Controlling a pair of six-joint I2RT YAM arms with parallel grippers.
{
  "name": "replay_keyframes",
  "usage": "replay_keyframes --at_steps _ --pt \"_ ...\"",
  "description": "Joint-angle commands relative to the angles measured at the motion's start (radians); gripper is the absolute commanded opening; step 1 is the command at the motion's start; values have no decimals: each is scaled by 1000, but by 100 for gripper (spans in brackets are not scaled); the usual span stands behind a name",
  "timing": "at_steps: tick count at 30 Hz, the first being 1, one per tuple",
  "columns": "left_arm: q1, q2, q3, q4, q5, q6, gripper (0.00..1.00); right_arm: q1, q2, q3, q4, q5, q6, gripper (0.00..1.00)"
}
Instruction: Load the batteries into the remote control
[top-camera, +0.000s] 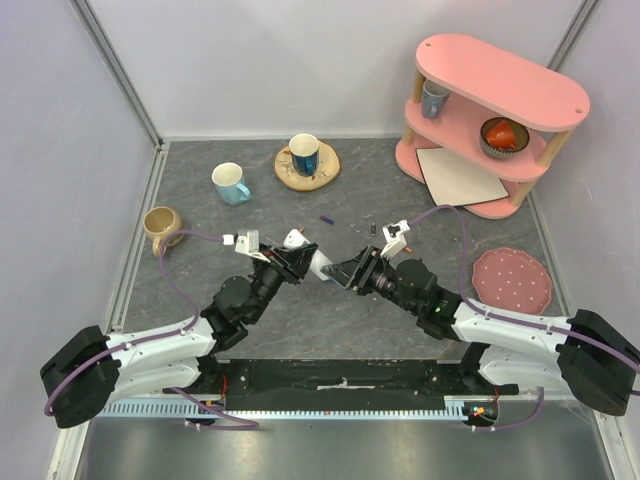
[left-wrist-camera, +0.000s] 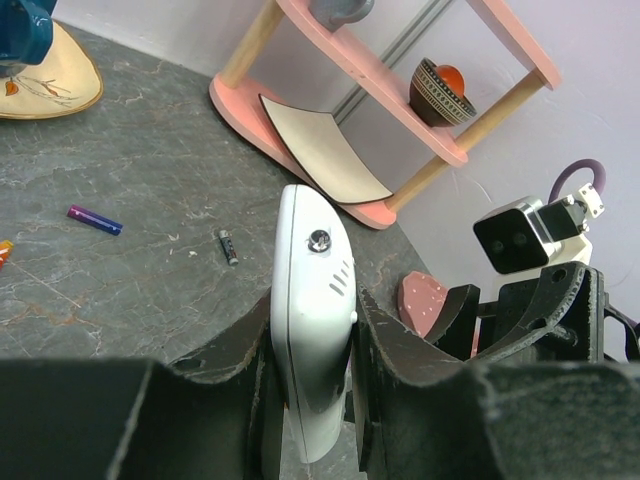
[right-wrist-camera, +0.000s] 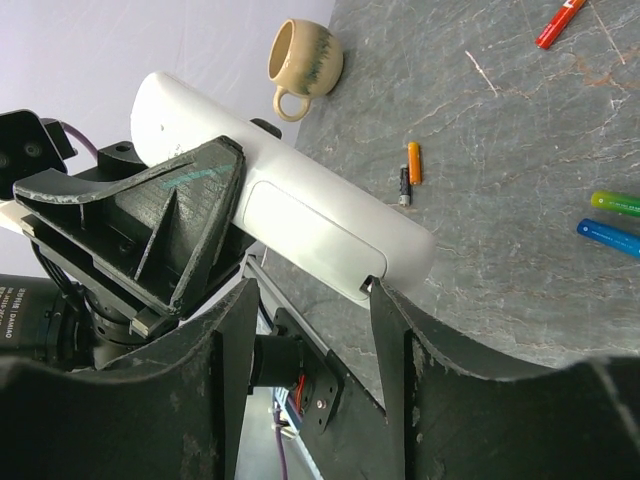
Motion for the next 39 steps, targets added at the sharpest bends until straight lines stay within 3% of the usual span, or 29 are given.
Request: replay_keyframes --at_steps 1,21,39 --pt "-6 4 -8 103 49 -58 2 -2 20 24 93 7 23 56" --pt "-9 28 -14 122 81 -49 2 -19 31 38 161 -47 37 52" --pt "-11 4 9 27 35 -4 2 -19 13 47 149 -62 37 51"
